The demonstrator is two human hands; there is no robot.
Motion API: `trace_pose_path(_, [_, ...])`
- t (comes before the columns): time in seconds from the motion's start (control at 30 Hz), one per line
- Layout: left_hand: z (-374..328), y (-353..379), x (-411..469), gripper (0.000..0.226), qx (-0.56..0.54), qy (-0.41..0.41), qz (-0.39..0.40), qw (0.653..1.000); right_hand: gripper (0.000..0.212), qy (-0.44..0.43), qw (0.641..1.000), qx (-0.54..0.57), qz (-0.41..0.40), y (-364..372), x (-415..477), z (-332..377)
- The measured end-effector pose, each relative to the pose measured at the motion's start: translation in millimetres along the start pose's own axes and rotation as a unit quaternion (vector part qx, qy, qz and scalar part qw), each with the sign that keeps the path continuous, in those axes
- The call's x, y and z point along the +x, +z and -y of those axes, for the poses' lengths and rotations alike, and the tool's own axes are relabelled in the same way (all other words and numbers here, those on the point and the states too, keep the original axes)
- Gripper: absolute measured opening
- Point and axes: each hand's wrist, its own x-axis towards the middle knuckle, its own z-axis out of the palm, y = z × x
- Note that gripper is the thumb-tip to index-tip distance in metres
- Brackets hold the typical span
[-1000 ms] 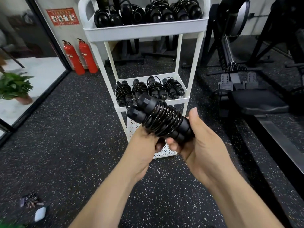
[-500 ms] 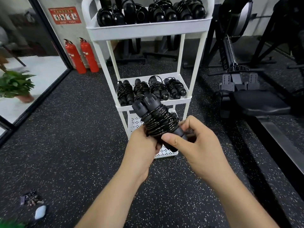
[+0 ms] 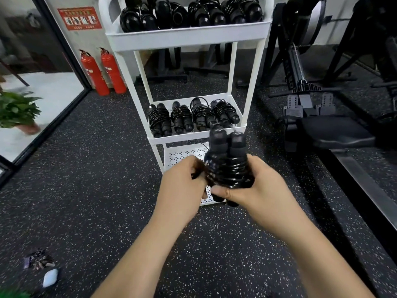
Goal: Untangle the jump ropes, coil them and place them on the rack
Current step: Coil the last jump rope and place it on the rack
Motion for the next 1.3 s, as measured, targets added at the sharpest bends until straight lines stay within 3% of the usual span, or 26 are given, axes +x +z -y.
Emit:
trace_pose_path(0.17, [-7.9, -4.3, -4.6, 0.012, -0.057, 0.035, -0.044, 0.997, 0.028, 0.037, 0.978, 0.200, -0.043, -0.4, 3.8, 3.3])
trace_pose_path(0.4, [-6.4, -9.3, -5.0, 0.012, -0.150, 0.030, -0.027, 0.988, 0.062, 0.066, 0.962, 0.217, -0.151, 0.0, 11.7, -7.1])
trace_pose_path(0.63, [-8.3, -0.9, -10.4, 0.027, -0.091, 0.064, 0.025, 0.994, 0.057, 0.107, 0.926, 0.318, -0.175, -0.4, 12.7, -5.8])
trace_pose_path(0.83, [-9.5, 6.5, -18.7, 0.033, -0.077, 0.106, 0.020, 0.991, 0.075, 0.129, 0.941, 0.244, -0.197, 5.2, 14.3, -11.2])
trace_pose_path(0.93, [-9.5, 7.7, -18.3, 0.033, -0.111, 0.104, 0.009, 0.988, 0.076, 0.099, 0.961, 0.155, -0.204, 8.1, 11.5, -7.8])
trace_pose_path(1.07, [-10.9, 5.2, -14.9, 0.031, -0.152, 0.103, 0.009, 0.983, 0.087, 0.047, 0.975, 0.142, -0.166, 9.8, 7.4, -7.3])
trace_pose_path(1.17, [-12.2, 4.0, -15.6, 0.030, -0.155, 0.112, 0.021, 0.981, 0.078, 0.050, 0.970, 0.200, -0.131, 13.6, 9.3, -10.7])
trace_pose_path(1.3, [-11.5, 2.1, -20.2, 0.033, -0.108, 0.154, 0.025, 0.982, 0.069, 0.116, 0.928, 0.317, -0.160, 14.6, 16.3, -13.2])
